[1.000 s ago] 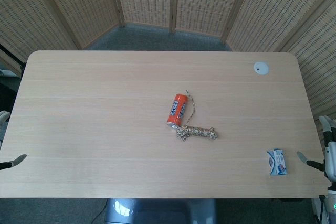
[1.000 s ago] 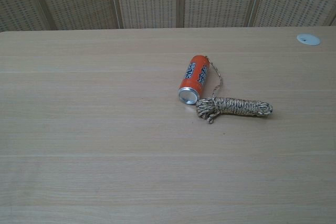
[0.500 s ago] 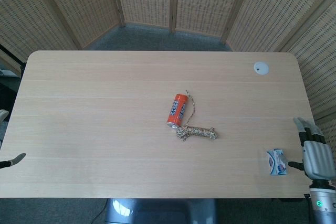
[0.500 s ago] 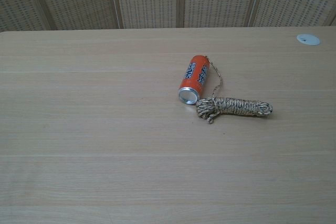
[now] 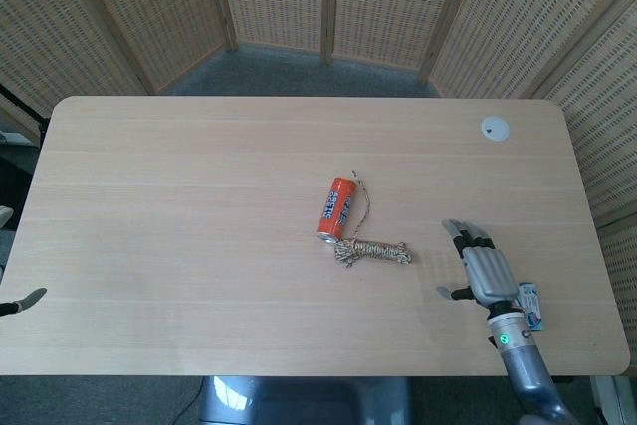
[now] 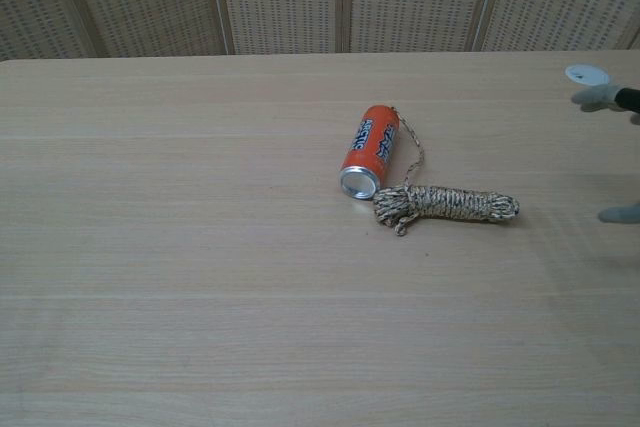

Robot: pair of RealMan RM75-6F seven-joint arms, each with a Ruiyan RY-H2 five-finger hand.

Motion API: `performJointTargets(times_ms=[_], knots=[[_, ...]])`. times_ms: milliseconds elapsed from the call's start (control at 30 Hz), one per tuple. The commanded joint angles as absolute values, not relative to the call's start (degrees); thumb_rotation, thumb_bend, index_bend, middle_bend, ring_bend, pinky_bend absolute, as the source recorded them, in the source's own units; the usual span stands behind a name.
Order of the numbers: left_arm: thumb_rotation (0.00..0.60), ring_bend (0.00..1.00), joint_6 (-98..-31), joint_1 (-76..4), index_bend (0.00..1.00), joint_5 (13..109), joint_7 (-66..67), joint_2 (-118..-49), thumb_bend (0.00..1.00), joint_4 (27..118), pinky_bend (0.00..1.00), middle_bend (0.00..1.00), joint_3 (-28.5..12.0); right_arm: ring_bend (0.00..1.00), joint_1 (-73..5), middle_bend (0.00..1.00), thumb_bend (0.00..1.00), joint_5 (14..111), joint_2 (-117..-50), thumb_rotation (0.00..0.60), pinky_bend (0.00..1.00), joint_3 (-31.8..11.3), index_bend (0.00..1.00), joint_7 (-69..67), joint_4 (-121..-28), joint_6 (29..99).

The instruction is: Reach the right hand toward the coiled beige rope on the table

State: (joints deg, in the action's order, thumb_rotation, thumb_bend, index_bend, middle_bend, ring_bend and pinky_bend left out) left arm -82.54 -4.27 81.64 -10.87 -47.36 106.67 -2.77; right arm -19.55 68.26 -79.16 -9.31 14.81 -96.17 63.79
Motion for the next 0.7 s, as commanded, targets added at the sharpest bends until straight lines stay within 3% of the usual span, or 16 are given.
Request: performJointTargets(times_ms=[33, 367, 700], knots=[[0.6, 0.0, -82.5, -4.3, 0.0, 81.5, -11.0, -47.4, 0.0, 106.6, 0.0, 0.0, -2.9, 0.0, -21.8, 0.0, 0.0, 65.7, -83.2, 0.6, 0.0, -10.0, 0.0, 17.5, -93.4, 62.1], [0.6, 0.0, -82.2, -4.4, 0.0, 80.8, -10.9, -47.6, 0.0, 106.1, 0.0, 0.0, -3.2, 0.0, -26.6, 0.0, 0.0, 59.8, -93.6, 0.6, 0.01, -10.5, 0.06, 21.3, -84.1, 58.4], [0.6, 0.0, -81.7, -4.6, 0.0, 80.3, -10.2, -48.0, 0.0, 105.8, 0.0, 0.0, -3.4, 0.0, -30.2, 0.04, 0.0, 56.7, -101.8, 0.6, 0.12, -12.1, 0.15, 22.5, -77.0, 57.7]])
